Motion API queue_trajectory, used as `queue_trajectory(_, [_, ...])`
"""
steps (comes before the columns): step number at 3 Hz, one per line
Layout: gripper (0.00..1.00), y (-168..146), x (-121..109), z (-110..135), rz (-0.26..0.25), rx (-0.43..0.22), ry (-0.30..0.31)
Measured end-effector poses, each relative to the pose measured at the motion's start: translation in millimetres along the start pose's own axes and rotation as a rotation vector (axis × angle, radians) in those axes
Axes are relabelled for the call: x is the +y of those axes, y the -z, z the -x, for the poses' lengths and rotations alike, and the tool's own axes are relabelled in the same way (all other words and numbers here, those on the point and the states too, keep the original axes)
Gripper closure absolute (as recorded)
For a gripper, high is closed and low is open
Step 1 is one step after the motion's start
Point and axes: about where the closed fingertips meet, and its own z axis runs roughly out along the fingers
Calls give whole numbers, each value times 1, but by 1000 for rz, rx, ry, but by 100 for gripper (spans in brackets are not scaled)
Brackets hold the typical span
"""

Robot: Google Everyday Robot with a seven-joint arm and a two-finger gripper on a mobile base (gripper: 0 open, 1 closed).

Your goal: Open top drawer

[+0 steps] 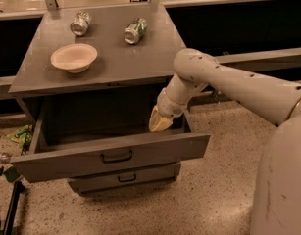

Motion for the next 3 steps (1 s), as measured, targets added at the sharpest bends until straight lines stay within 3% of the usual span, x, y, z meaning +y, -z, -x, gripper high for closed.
queue_trajectory(1, [100, -10, 33, -2, 75, -17, -41])
queue_trajectory(2, [100, -14, 46, -3, 103, -25, -54])
queue_trajectory(3, [100, -9, 92, -3, 192, -61, -93])
